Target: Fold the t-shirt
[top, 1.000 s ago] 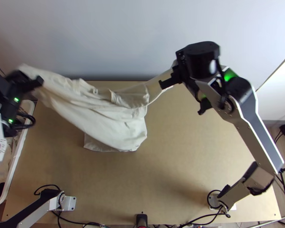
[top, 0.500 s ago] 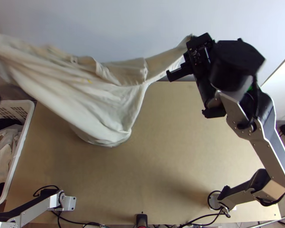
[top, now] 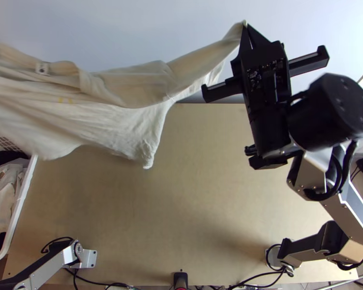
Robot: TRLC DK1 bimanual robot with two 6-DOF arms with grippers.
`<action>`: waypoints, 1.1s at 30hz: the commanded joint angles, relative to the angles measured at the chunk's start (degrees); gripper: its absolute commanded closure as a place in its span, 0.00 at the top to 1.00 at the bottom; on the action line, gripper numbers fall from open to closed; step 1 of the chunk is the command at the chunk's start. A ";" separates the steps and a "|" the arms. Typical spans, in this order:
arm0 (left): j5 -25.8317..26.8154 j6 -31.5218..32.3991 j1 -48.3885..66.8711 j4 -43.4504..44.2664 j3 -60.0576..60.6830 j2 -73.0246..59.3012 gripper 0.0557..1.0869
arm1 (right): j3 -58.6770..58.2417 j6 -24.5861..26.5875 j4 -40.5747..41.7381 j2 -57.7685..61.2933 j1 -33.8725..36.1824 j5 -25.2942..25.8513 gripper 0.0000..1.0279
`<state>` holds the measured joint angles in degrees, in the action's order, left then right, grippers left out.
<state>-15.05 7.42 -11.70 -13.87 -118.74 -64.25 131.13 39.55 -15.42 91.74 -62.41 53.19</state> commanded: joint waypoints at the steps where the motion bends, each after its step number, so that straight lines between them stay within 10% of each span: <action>1: -0.07 -1.44 -2.53 2.88 -0.44 2.29 0.04 | -0.88 7.12 12.43 0.36 -3.33 0.78 0.03; 7: -0.86 -1.53 -3.06 5.78 -0.35 3.52 0.04 | -3.51 18.19 27.11 0.36 -5.00 0.78 0.03; 16: -2.79 -1.53 -5.26 8.51 5.01 2.46 0.04 | -11.34 17.14 25.53 -0.34 -7.81 1.13 0.03; 25: -4.11 -0.39 -1.22 12.99 8.52 -6.86 0.04 | -20.56 10.55 18.23 -3.24 -5.44 2.18 0.03; 33: -5.43 -0.92 10.65 15.45 17.49 -15.38 0.04 | -33.13 -5.89 2.94 -7.81 2.73 1.30 0.03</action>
<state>-19.18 6.59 -8.91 -0.73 -107.68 -73.25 107.26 44.49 -2.55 87.22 -65.36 55.09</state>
